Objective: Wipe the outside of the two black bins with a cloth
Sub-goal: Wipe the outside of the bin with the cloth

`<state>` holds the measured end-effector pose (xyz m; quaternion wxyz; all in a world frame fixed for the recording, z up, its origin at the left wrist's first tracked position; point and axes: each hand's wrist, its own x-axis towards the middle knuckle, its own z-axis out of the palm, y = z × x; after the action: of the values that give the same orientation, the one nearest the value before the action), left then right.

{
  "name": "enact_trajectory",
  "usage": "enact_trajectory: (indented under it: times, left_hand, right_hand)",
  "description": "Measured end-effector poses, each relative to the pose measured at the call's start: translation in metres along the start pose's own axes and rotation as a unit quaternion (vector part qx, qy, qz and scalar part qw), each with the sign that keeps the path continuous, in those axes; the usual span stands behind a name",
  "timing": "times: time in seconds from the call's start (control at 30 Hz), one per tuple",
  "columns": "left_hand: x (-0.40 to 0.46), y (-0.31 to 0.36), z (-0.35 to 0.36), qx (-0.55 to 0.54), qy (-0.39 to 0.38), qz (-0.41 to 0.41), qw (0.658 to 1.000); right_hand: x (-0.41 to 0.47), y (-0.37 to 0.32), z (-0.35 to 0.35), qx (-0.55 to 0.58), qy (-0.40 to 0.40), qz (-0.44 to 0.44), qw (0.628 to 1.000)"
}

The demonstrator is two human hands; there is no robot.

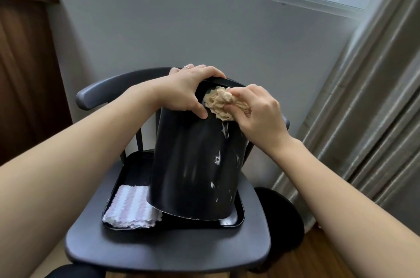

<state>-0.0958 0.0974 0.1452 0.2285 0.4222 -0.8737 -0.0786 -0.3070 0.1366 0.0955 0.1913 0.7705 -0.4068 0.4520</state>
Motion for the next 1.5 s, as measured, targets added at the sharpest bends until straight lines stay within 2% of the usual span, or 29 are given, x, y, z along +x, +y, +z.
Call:
enact_trajectory:
  times: [0.2, 0.33, 0.43, 0.67, 0.73, 0.83, 0.9, 1.03, 1.23, 1.3, 1.4, 1.5]
  left_hand:
    - [0.0, -0.002, -0.002, -0.029, 0.016, -0.069, 0.997]
    - [0.006, 0.007, 0.004, 0.048, 0.019, -0.036, 0.998]
    - [0.007, 0.003, 0.004, 0.037, 0.017, -0.038, 0.998]
    - [0.002, -0.003, -0.001, -0.004, 0.008, -0.041, 0.999]
    - [0.002, -0.003, -0.001, -0.005, 0.012, -0.04, 0.999]
    - [0.002, -0.002, 0.001, -0.003, 0.017, -0.032, 0.999]
    - [0.002, -0.002, 0.001, 0.002, 0.017, -0.023, 1.0]
    - [0.003, -0.003, 0.001, -0.007, 0.016, -0.025, 1.0]
    - [0.002, -0.005, 0.0, -0.023, 0.012, -0.028, 0.999]
    - [0.003, -0.006, -0.001, -0.018, 0.008, -0.028, 0.999]
    - [0.004, -0.007, -0.001, -0.015, 0.011, -0.038, 0.999]
    - [0.005, -0.008, -0.001, -0.015, 0.01, -0.04, 0.999]
  right_hand:
    - [-0.005, 0.01, -0.006, -0.002, -0.007, 0.023, 1.0]
    - [-0.005, 0.008, -0.005, 0.005, -0.023, 0.024, 0.999]
    - [-0.013, 0.004, -0.005, 0.03, -0.035, 0.028, 0.999]
    - [-0.067, -0.004, -0.001, 0.079, -0.109, -0.085, 0.987]
    - [-0.055, -0.002, 0.0, 0.057, -0.083, -0.071, 0.992]
    - [-0.032, -0.004, 0.002, 0.053, -0.03, 0.008, 0.998]
    - [-0.029, -0.007, 0.003, 0.059, -0.016, 0.03, 0.998]
    - [-0.067, -0.018, 0.002, 0.068, -0.055, -0.029, 0.996]
    - [-0.126, -0.03, -0.003, 0.069, -0.191, -0.151, 0.967]
    - [-0.118, -0.029, -0.001, 0.063, -0.169, -0.13, 0.975]
    - [-0.102, -0.03, 0.004, 0.057, -0.094, -0.043, 0.993]
    - [-0.113, -0.037, 0.008, 0.077, -0.096, -0.039, 0.992]
